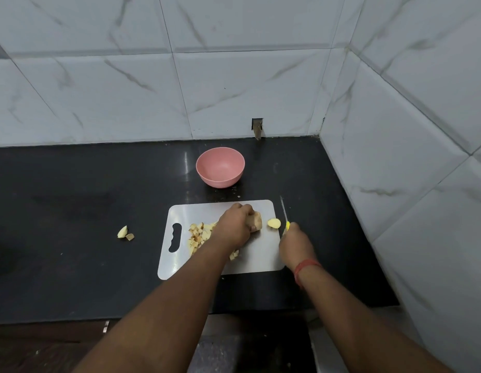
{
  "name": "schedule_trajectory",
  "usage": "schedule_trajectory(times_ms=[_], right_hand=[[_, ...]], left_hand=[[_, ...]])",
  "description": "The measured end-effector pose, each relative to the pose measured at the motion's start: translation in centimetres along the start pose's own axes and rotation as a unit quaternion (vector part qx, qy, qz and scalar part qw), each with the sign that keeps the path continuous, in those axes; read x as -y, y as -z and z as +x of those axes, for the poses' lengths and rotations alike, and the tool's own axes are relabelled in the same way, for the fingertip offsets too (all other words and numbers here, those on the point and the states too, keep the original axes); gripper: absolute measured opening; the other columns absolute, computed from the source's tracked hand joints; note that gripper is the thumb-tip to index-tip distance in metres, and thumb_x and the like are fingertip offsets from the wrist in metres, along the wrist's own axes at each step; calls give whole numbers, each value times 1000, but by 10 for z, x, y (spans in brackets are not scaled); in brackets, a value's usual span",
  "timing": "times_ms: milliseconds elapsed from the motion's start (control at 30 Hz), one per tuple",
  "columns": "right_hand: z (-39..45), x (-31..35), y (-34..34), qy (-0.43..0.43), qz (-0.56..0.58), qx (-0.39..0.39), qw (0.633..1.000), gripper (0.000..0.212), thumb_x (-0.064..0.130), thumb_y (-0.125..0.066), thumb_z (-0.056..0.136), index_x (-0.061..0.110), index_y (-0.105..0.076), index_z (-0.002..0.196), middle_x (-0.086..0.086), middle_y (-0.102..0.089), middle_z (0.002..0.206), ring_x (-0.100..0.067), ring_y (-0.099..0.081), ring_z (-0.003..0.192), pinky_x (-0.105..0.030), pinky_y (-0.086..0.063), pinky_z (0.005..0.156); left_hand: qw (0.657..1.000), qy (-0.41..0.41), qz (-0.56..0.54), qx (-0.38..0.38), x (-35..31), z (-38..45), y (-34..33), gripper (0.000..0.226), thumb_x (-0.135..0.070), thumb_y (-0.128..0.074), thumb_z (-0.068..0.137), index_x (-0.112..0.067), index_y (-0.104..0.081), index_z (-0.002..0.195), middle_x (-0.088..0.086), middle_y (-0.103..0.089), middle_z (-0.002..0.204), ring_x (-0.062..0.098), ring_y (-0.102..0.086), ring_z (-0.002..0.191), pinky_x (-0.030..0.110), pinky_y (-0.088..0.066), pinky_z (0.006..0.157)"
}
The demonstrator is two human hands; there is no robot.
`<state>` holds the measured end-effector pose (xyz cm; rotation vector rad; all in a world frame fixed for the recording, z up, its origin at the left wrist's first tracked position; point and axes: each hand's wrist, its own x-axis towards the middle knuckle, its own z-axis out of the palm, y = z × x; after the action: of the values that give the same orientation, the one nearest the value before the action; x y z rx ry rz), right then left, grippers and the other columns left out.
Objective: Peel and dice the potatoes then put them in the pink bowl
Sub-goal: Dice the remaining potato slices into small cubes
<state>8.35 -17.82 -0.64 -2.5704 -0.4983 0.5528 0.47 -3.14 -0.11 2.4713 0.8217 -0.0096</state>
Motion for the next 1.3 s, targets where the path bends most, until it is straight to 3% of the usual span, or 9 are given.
schedule_trajectory(times_ms=[100, 233, 467, 633, 767, 867, 933, 1167, 1300], right_hand=[[18, 5, 4, 32, -11, -37, 999, 22, 19, -39, 101, 9, -53, 115, -10, -59, 111, -28, -60, 96, -34, -47, 75], [26, 15, 2, 38, -44, -25, 998, 21, 21, -49, 97, 12, -57, 114, -8, -56, 112, -28, -60, 97, -37, -51, 81], [32, 21, -4, 54, -53, -18, 997, 16, 19, -55, 93, 10, -57, 106, -8, -59, 110, -28, -59, 97, -31, -44, 72], [24, 31, 4, 42, 33, -45, 998, 22, 25, -46, 99, 9, -54, 111, -10, -59, 111, -29, -59, 96, -34, -46, 75], [-8, 36, 4, 74, 64, 10, 995, 21, 18, -38, 101, 6, -45, 116, -17, -61, 111, -33, -59, 94, -33, -43, 72], [-30, 39, 0, 90, 25, 51, 994, 29, 10, -35, 99, 4, -40, 127, -18, -62, 108, -30, -58, 86, -30, -40, 68], [-34, 41, -2, 92, -5, 67, 994, 37, 6, -34, 97, 3, -36, 134, -18, -62, 107, -32, -61, 91, -29, -39, 67], [-39, 49, 3, 69, -63, 104, 990, 57, 4, -38, 95, -1, -17, 148, -18, -57, 122, -31, -59, 107, -34, -45, 82], [-43, 57, 4, 60, -40, 110, 991, 38, 11, -39, 97, 0, -38, 133, -18, -55, 123, -33, -56, 110, -33, -42, 80]], left_hand=[[1000, -1, -4, -4, -1, -1, -1, 45, -14, -68, 90, -19, -55, 133, 4, -51, 131, 25, -54, 112, 39, -50, 97], [1000, -3, -4, -10, -1, -3, -1, 44, -15, -68, 90, -18, -55, 131, 4, -51, 129, 25, -54, 111, 37, -50, 94], [1000, -4, -10, -13, 0, -4, -1, 44, -15, -69, 88, -17, -56, 130, 5, -51, 128, 26, -54, 111, 36, -49, 91], [1000, -9, -14, -14, 2, -2, -1, 45, -15, -70, 88, -17, -56, 131, 4, -52, 130, 25, -53, 112, 35, -48, 93], [999, -16, -18, -21, 4, -1, -3, 42, -13, -70, 86, -16, -59, 127, 4, -56, 125, 24, -54, 110, 36, -48, 94], [999, -18, -19, -23, 4, 0, -3, 43, -14, -71, 86, -16, -60, 127, 4, -56, 123, 25, -55, 110, 36, -48, 94], [999, -20, -14, -22, 4, 0, -3, 45, -15, -71, 86, -17, -59, 129, 4, -55, 123, 25, -55, 110, 37, -48, 94], [1000, -20, -4, -22, 2, 1, -3, 43, -16, -71, 87, -18, -59, 128, 3, -55, 122, 24, -55, 107, 39, -50, 94], [1000, -16, -2, -26, 2, 0, -3, 44, -19, -72, 88, -18, -58, 130, 3, -55, 123, 23, -56, 107, 38, -50, 94]])
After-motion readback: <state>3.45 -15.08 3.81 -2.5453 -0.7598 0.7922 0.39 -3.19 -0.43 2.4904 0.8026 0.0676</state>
